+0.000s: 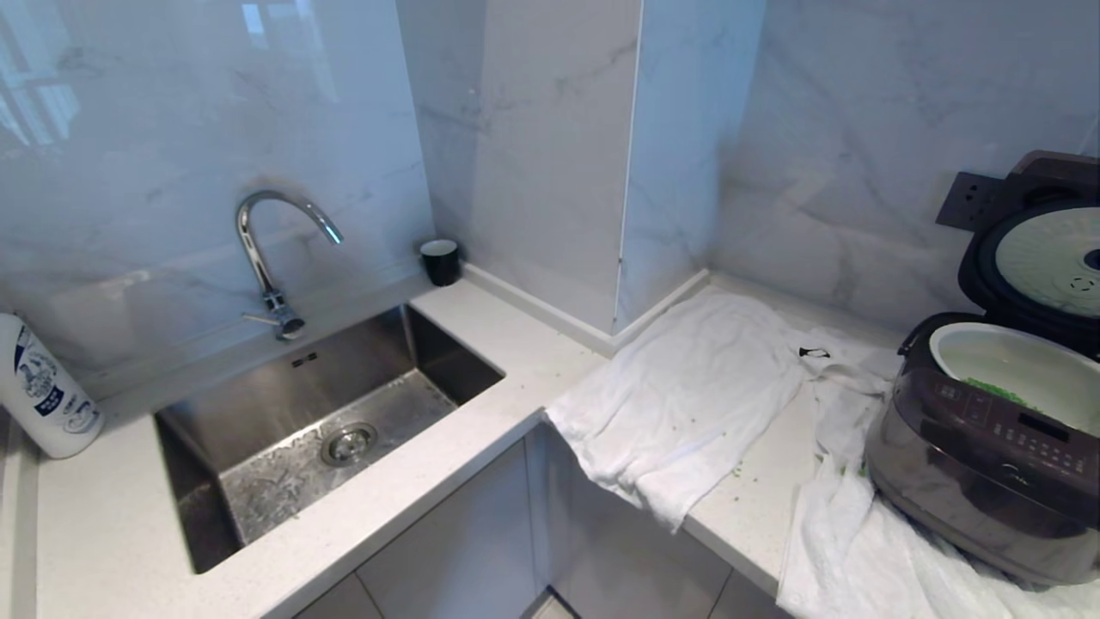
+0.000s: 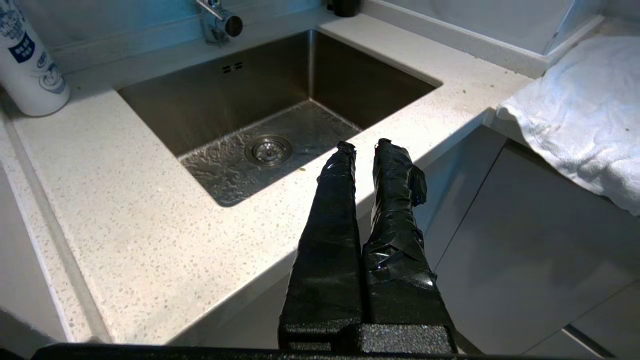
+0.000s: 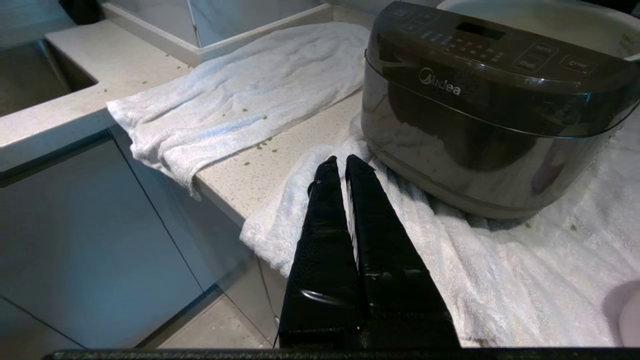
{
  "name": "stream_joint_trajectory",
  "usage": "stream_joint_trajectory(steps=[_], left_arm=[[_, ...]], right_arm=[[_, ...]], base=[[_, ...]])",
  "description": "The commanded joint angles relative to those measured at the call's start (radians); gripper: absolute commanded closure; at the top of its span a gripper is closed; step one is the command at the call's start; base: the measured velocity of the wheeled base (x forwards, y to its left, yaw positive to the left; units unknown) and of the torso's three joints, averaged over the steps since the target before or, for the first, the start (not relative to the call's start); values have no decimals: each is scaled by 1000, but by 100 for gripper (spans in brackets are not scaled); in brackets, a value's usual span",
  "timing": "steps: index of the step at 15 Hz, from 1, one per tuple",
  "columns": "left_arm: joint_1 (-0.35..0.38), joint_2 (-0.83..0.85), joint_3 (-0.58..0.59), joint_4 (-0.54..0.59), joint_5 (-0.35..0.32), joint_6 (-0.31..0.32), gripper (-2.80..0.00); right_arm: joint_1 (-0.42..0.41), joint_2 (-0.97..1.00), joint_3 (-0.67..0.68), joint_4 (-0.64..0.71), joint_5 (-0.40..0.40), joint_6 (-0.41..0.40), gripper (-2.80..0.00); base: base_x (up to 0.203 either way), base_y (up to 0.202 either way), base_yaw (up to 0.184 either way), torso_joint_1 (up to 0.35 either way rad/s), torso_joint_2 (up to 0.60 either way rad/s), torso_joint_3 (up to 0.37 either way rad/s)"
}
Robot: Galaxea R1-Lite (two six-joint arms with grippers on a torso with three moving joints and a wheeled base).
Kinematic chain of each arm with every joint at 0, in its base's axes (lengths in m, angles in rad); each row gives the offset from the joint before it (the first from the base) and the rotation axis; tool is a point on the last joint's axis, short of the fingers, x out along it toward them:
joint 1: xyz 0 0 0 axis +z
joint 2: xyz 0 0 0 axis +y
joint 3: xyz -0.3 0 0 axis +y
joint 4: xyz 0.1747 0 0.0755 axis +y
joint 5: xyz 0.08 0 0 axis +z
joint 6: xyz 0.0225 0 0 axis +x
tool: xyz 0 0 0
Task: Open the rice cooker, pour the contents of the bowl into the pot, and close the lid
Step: Pick up the bowl on the table
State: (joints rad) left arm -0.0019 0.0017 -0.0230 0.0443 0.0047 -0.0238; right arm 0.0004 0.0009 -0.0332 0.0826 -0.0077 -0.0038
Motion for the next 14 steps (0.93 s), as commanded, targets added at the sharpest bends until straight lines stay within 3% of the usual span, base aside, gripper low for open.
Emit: stream_joint_trajectory(steps=[1,14], left_arm=[[0,0,1,0,1,-1,0],[-1,0,2,-4,1,-2,0]], right_arm=[[1,-1,0,0,0,-1,0],[1,-1,1,-1,0,4,0]], base=[[0,0,0,0,0,0],[1,7,-162,3,3,2]])
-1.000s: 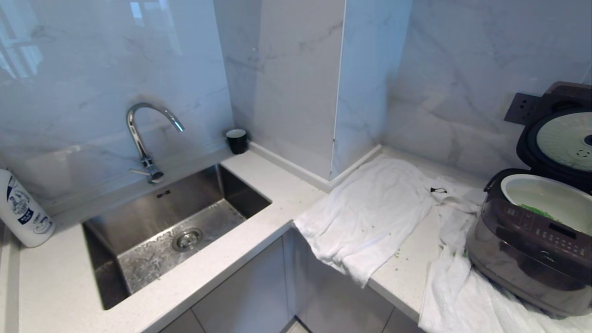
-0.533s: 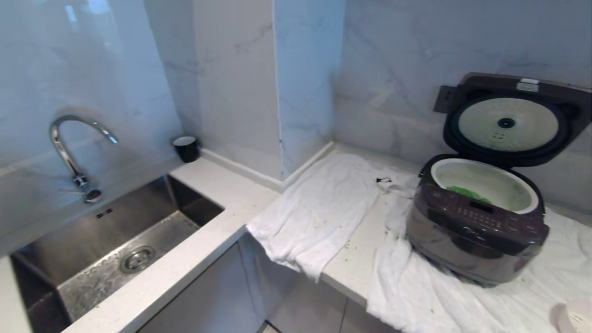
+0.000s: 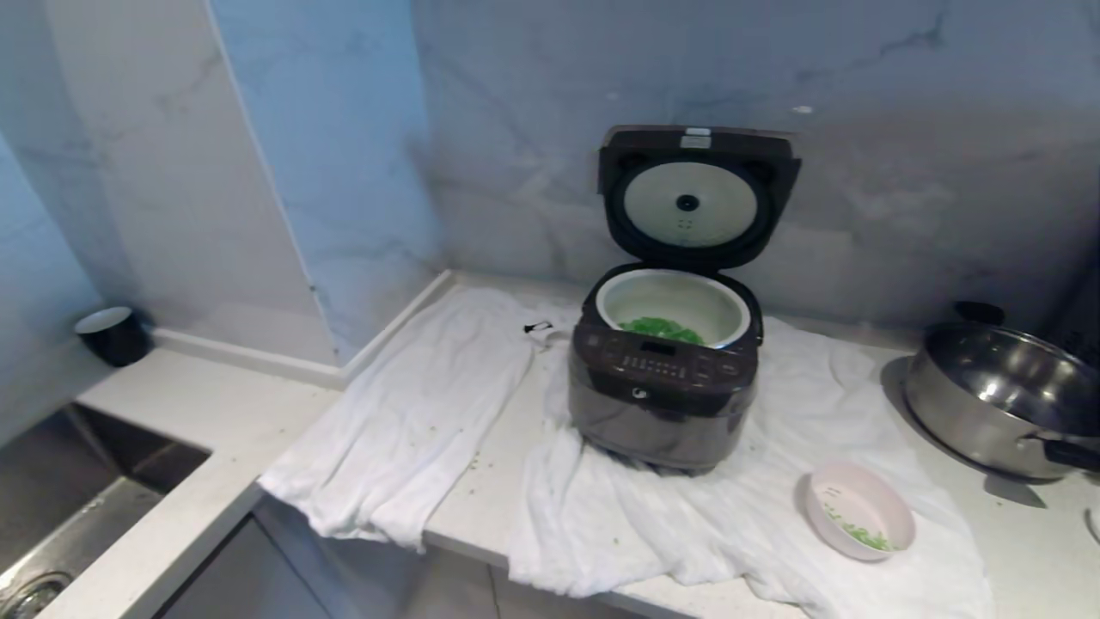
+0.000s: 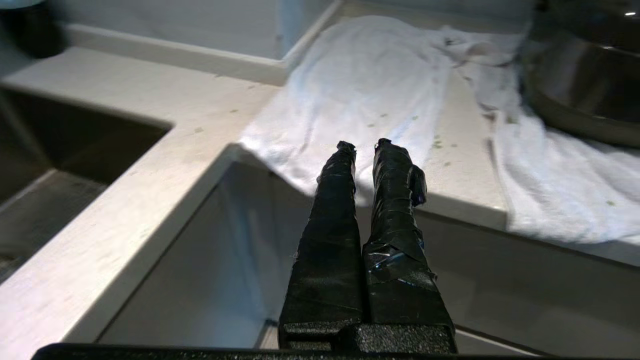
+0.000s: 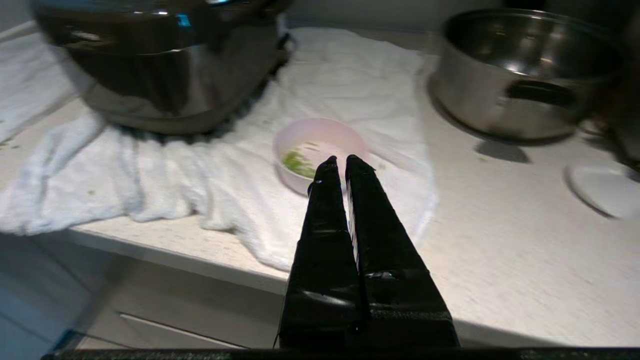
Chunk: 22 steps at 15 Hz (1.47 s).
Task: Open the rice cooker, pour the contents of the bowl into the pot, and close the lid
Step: Pick up the bowl on the table
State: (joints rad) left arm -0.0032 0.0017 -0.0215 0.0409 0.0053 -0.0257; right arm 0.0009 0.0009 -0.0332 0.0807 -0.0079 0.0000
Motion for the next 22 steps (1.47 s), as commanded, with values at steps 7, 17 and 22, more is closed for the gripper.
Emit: stream_joint_trajectory(steps=[7,17,22], left_arm=[[0,0,2,-3,2,-2,0],[0,0,0,1,1,0,0],[0,0,0,-1,1,0,0]], right_arm=[[1,-1,-1,1,0,0,0],[-1,-1,-1,2,0,-2,0],[0,-1,-1,1,0,-2,0]], base=[[3,4,-99,1,1,2],[28,0,-1,-3,-1,1],[196,0,1,10,4,5]])
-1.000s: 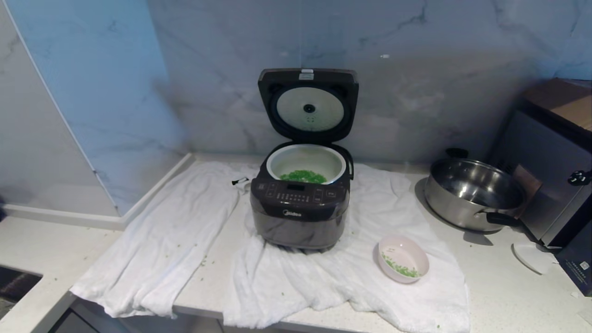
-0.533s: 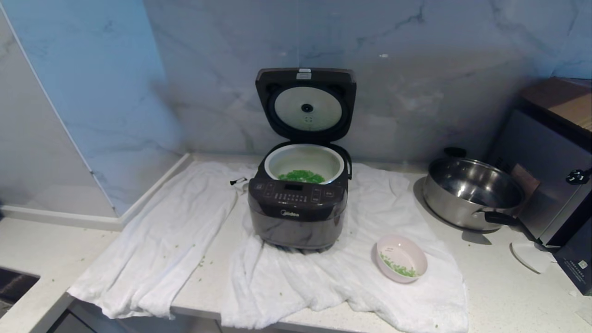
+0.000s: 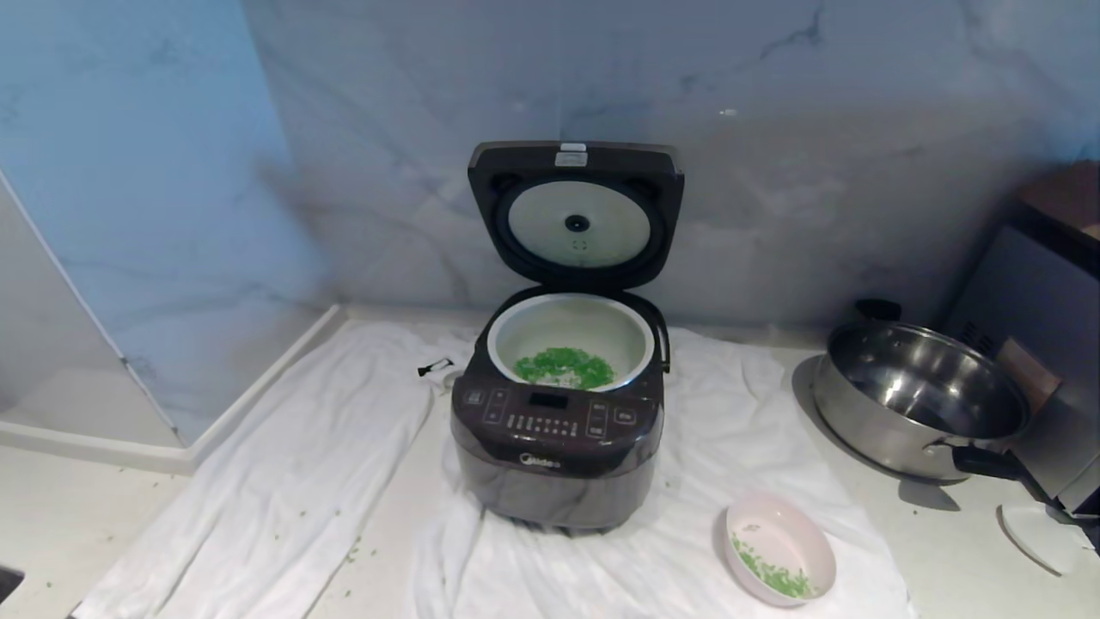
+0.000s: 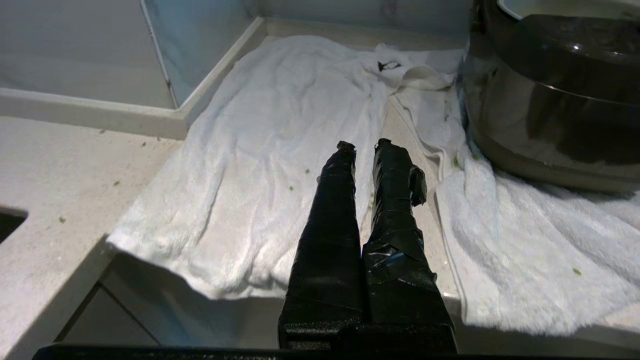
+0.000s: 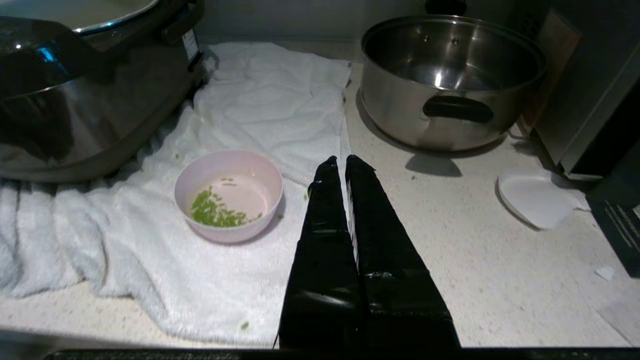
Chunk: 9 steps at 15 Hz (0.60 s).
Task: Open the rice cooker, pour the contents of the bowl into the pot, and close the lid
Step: Pick up the bowl on the table
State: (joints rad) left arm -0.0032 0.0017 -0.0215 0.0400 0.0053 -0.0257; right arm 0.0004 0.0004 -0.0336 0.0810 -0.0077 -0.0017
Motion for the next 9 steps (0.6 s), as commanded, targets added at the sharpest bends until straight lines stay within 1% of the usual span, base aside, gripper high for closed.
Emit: stream_joint_trajectory(steps=[1,3,4,9], left_arm=[[0,0,0,0,1,-1,0],[0,0,1,0,1,-2,0],[0,0,0,0,1,0,0],[0,0,0,0,1,-2,0]], right_arm=[[1,0,0,1,0,0,0],[1,0,0,0,0,2,0],[1,0,0,0,0,3,0],[1,0,0,0,0,3,0]], base=[[202,0,0,7,7,3],[191,0,1,2,3,2],[118,0,0,20,16,-2],[0,0,0,0,0,0]])
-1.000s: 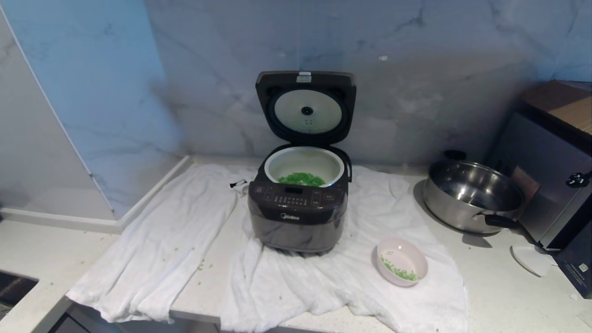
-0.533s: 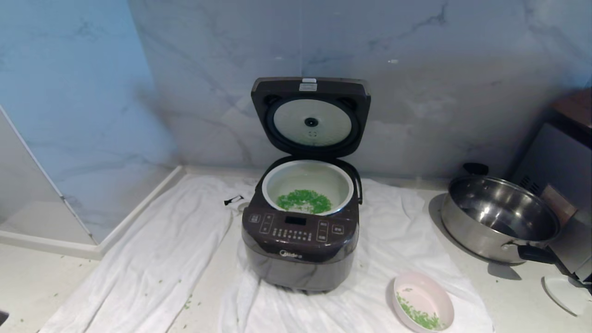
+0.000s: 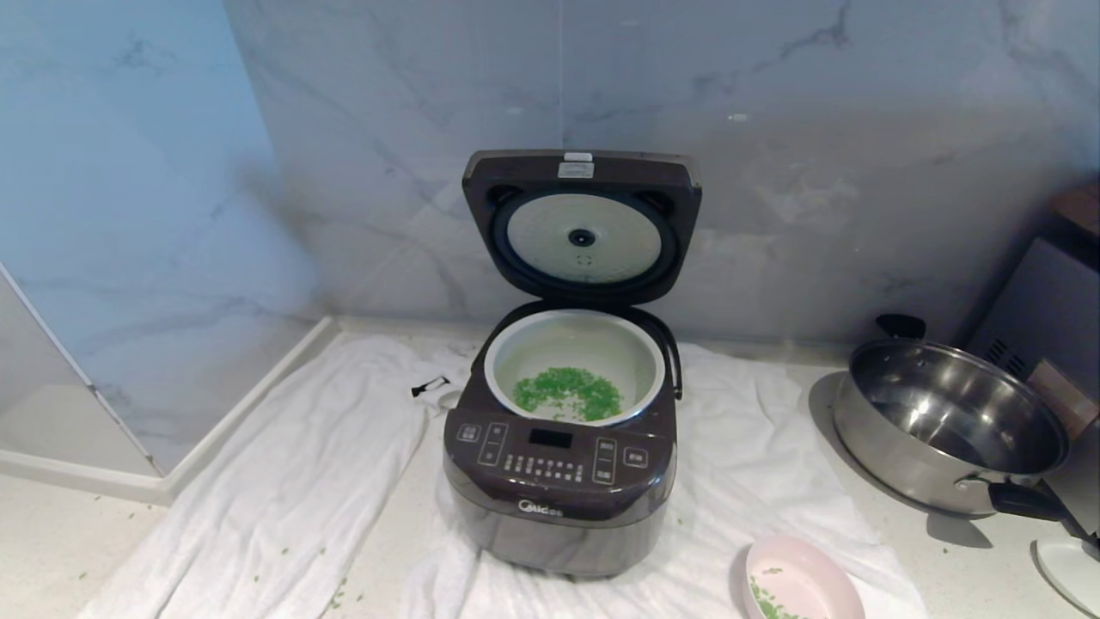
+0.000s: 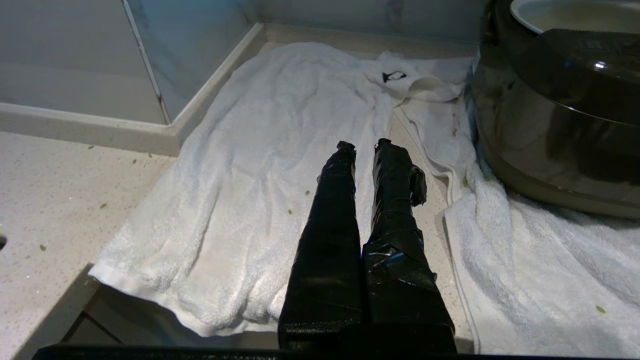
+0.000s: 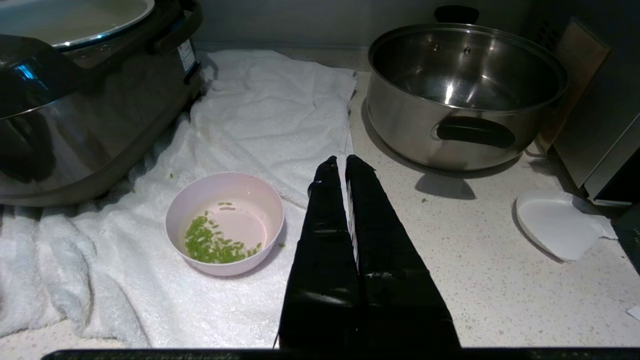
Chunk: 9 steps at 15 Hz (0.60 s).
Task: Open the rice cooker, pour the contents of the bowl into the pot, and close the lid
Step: Pick up the bowl on the table
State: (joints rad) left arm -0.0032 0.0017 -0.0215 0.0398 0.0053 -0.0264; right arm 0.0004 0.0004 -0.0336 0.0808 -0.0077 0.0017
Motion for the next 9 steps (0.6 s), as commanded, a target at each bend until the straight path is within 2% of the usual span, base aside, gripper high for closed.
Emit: stream_joint_trajectory(steps=[1,8,9], left_arm=[[0,0,1,0,1,0,0],[0,0,1,0,1,-1,0],[0,0,1,-1,1,-1,0]], right_arm=[[1,0,0,2,0,-3,0],[0,0,-6,4,-8,3,0],[0,4,-39,5,-23,7,0]], base=[[0,0,0,0,0,0],[0,0,0,0,0,0],[0,0,0,0,0,0]])
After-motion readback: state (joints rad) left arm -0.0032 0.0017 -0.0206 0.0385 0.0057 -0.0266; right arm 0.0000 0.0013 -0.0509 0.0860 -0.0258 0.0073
